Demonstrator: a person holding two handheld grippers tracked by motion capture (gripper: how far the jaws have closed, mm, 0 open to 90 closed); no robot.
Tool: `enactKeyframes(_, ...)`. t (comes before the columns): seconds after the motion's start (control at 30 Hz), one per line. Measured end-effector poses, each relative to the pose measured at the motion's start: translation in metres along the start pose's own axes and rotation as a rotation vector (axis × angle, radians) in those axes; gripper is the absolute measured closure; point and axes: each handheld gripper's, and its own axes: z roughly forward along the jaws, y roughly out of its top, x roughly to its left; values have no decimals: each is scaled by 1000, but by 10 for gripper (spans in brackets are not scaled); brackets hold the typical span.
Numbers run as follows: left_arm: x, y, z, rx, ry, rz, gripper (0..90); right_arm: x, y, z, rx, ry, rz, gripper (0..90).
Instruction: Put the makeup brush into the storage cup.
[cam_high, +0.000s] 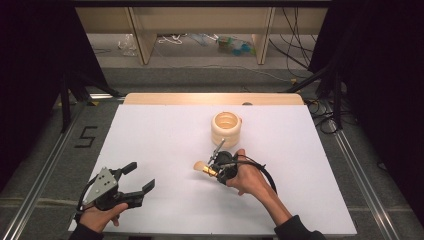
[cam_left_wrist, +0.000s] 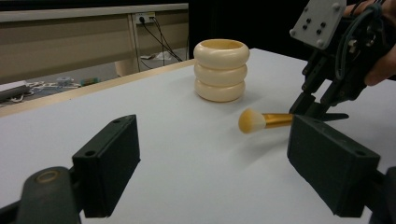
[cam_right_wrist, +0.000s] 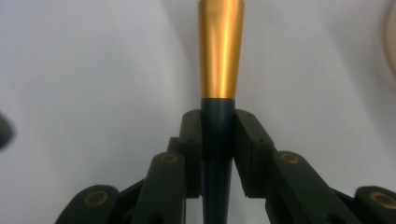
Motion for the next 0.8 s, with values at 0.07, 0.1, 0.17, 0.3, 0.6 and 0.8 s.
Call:
enactKeyframes(0.07,0,0,0,1,-1,-1,168,-3,-1,-6,-38,-11,5,742)
enactKeyframes(0.1,0,0,0,1,-1,-1,168,-3,-1,-6,-38,-11,5,742)
enactKeyframes(0.17,0,0,0,-1,-1,0,168,-9,-2,-14,-107,-21,11,742)
enactKeyframes(0.3,0,0,0,1,0,-1,168,-17,-4,-24,-210,-27,24,742)
enactKeyframes(0.6,0,-1,0,1,0,-8,168,-31,-11,-40,-389,-19,76,742)
enactKeyframes(0.8,0,0,0,0,-2,-3,168,-38,-14,-43,-488,-34,102,742)
